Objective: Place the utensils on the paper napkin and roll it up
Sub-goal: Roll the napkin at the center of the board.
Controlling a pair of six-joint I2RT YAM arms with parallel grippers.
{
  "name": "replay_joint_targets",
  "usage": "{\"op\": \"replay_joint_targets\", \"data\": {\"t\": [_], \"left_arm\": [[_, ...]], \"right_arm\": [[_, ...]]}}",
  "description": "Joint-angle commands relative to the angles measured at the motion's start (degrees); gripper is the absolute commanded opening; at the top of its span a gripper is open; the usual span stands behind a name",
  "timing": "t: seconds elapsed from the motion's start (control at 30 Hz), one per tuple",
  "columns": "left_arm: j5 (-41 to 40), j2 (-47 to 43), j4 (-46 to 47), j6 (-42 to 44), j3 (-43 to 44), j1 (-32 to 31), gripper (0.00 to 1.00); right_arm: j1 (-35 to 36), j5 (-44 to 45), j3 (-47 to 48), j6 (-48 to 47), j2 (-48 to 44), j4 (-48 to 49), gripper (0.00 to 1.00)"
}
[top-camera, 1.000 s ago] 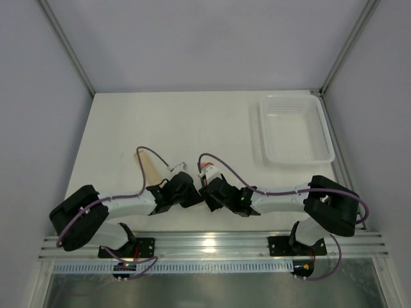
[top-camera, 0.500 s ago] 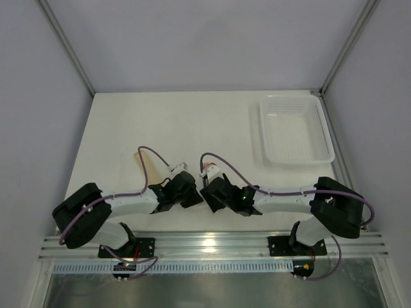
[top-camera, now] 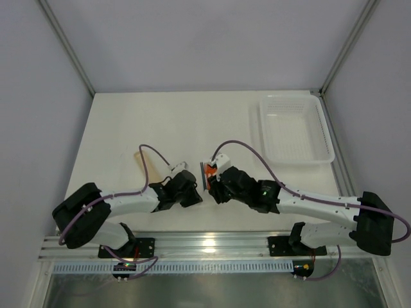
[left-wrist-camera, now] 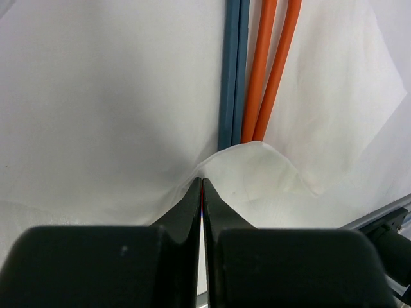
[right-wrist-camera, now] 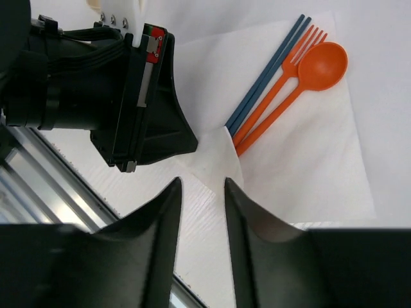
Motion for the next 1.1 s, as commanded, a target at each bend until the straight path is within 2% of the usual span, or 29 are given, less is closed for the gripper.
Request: {"op": "replay_joint_targets", "data": {"t": [0.0,0.03,0.07,0.1,0.3,0.37,0.63,0.8,1.07], "left_arm": [[-1.3,0.5,-1.0,1.2,1.8,-0.2,0.0],[-1.2,0.6,-1.0,1.3,2.1,-0.2,0.0],[-1.1,0.9,-1.2,1.5,2.3,-0.2,0.0],[-1.2,1.1,-1.2,1.5,2.5,-0.2,0.0],[-1.3,1.6,-1.8,2.4,3.6,-0.2,0.0],[-1.2,1.7,-1.7,2.5,3.7,-0.2,0.0],[-0.8,2.4,-1.7,3.1,4.1,-0.2,0.0],[-0.6,2.8,-1.3,3.6,4.5,-0.2,0.0],[-0.5,3.1,-1.7,4.2,5.0,-0.2,0.0]], "right_arm": [[-4.1,-11.7,-3.1,2.6,-3.3,4.0,0.36],[-5.4,-13.8,-5.2,4.0,-3.8,6.6,0.24],[-6.9,-19.8,-6.1,4.7,-3.7,7.8,0.2],[-9.1,-22.0,-6.8,5.2,-3.5,8.8,0.17],[-10.7,-28.1,-8.9,6.1,1.0,11.9,0.15],[-11.7,-29.4,-10.1,7.7,1.8,15.9,0.11],[-18.4,-39.5,-15.7,13.6,6.2,28.2,0.11],[-19.0,-42.0,-15.2,15.6,10.1,32.8,0.07],[-19.8,-42.9,-13.1,16.4,17.1,35.9,0.07]]}}
